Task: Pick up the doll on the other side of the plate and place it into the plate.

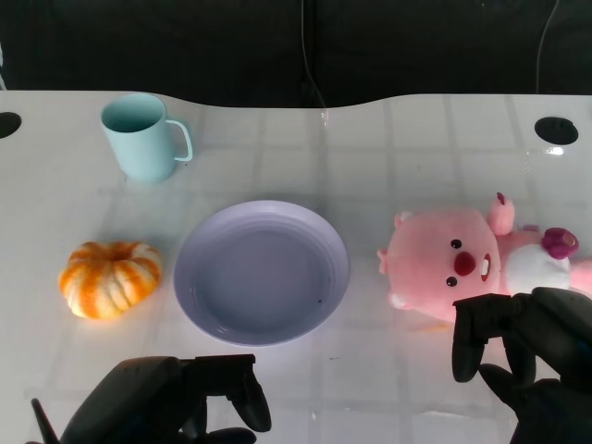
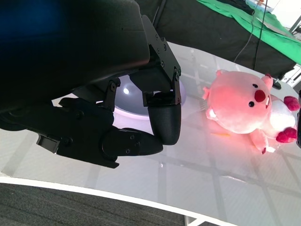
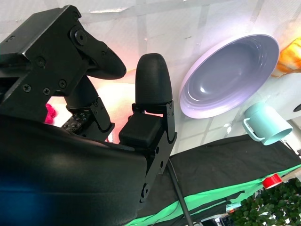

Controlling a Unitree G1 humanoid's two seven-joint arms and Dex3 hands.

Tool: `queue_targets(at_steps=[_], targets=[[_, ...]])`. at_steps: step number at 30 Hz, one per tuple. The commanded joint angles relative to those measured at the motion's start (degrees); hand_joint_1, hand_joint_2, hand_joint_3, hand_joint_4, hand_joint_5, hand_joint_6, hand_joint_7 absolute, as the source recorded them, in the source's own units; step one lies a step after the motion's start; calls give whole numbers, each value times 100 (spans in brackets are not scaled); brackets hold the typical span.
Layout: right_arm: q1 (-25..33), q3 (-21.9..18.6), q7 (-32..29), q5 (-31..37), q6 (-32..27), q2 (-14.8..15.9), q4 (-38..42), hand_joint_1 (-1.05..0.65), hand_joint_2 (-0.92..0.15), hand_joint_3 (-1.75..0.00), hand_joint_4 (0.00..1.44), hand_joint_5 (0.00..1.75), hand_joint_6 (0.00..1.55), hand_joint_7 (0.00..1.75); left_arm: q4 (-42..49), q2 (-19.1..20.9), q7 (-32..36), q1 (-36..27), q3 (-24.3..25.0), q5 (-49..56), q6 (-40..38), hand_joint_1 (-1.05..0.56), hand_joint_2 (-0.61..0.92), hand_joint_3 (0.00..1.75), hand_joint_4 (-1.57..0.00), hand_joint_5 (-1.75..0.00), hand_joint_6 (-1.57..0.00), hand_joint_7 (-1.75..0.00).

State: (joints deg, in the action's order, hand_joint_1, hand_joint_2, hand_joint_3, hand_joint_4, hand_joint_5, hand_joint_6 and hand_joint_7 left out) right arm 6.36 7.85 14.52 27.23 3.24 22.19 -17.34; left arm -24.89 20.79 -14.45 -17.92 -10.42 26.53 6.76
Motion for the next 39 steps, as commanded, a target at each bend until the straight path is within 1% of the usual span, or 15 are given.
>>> queue_targets(at_steps=[1,5,12,21,33,36,37,38,39], targets=[[-60,-4,39,5,-19,78,-45,-3,-31,-128,89,172,86,133,50,85,-11,15,54,-5,0,-33,92,37,-64,-163,-64,-122],[-68,-4,-7,-6,49,71,7,-3,-30,-129,90,173,87,132,80,92,4,23,61,-10,37,-32,92,37,-64,-163,-64,-122],[-62,5,34,50,-17,87,-51,-4,-30,-131,88,173,86,133,68,90,10,13,71,-7,51,-32,92,37,-64,-163,-64,-122],[-68,3,74,57,-56,82,-84,-3,-30,-129,87,173,85,133,-39,93,-86,11,68,10,-128,-34,92,38,-63,-165,-63,-121],[-82,-10,42,99,-77,36,-95,-4,-31,-128,88,174,85,132,44,157,-25,17,94,-13,-2,-33,92,38,-63,-164,-63,-121],[-89,-62,-42,46,-1,3,-64,-2,-30,-128,88,169,87,123,50,158,-31,24,89,-27,-9,-33,92,38,-64,-165,-63,-121],[-86,-84,-74,25,11,-17,-74,0,-30,-125,89,163,88,113,50,156,-32,23,89,-31,-13,-33,92,38,-64,-165,-63,-121],[-75,-114,-97,-13,-20,-57,-116,-1,-32,-121,88,155,88,105,64,154,-23,25,89,-35,-2,-33,92,38,-64,-165,-63,-121],[-65,-141,-113,-44,-67,-95,-165,-2,-37,-111,87,147,88,96,78,153,-11,28,89,-35,15,-33,92,37,-64,-165,-64,-121]])
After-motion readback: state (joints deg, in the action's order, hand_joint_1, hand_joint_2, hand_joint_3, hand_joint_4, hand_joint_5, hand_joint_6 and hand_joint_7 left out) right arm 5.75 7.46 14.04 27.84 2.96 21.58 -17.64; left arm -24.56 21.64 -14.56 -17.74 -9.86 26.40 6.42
